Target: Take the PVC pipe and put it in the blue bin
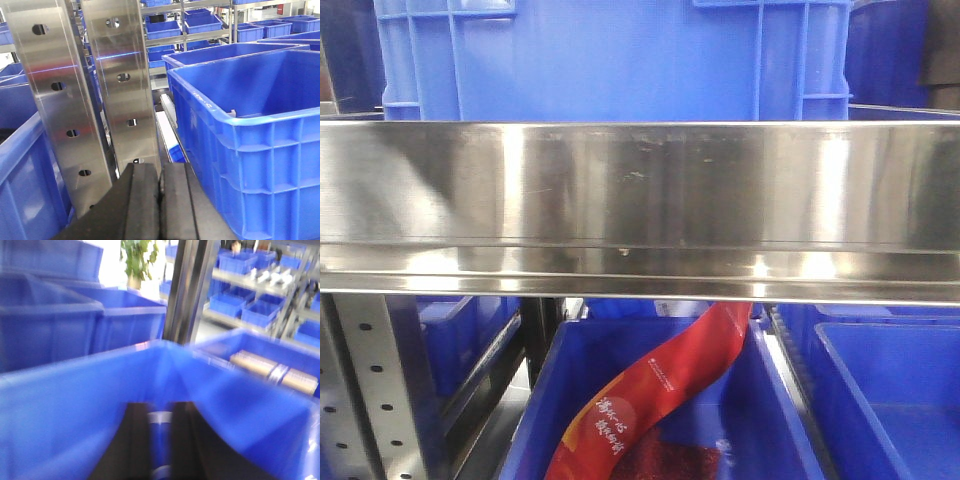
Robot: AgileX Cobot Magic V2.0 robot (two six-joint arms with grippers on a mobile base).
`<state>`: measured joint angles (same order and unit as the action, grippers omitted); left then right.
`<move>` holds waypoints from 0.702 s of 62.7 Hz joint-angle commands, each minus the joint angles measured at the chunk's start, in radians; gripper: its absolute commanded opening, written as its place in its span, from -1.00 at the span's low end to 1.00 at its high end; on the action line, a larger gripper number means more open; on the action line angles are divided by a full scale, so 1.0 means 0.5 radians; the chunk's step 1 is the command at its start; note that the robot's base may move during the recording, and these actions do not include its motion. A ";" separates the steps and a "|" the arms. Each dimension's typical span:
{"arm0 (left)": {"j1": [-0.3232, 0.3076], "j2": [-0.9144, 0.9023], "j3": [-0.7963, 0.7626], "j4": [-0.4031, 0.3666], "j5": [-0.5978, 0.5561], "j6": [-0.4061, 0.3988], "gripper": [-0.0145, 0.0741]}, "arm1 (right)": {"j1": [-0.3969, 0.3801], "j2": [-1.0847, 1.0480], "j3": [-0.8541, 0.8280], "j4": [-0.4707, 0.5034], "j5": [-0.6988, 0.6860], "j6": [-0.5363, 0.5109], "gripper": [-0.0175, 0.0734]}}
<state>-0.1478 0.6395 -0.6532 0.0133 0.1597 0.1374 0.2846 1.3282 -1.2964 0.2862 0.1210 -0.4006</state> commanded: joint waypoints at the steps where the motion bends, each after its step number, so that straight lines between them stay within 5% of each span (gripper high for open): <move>1: 0.005 -0.012 0.006 -0.012 -0.035 -0.005 -0.92 | 0.007 -0.083 -0.017 -0.041 -0.010 -0.019 -0.96; 17: 0.005 -0.012 0.006 -0.027 -0.040 -0.005 -0.92 | -0.001 -0.313 0.035 -0.221 0.115 -0.019 -0.96; 44: 0.005 -0.012 0.006 -0.027 -0.168 -0.005 -0.92 | -0.306 -0.958 0.428 -0.217 0.154 0.035 -0.96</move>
<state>-0.1478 0.6395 -0.6532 0.0000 0.1148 0.1374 0.1587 0.9131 -1.1200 0.1861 0.2013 -0.3900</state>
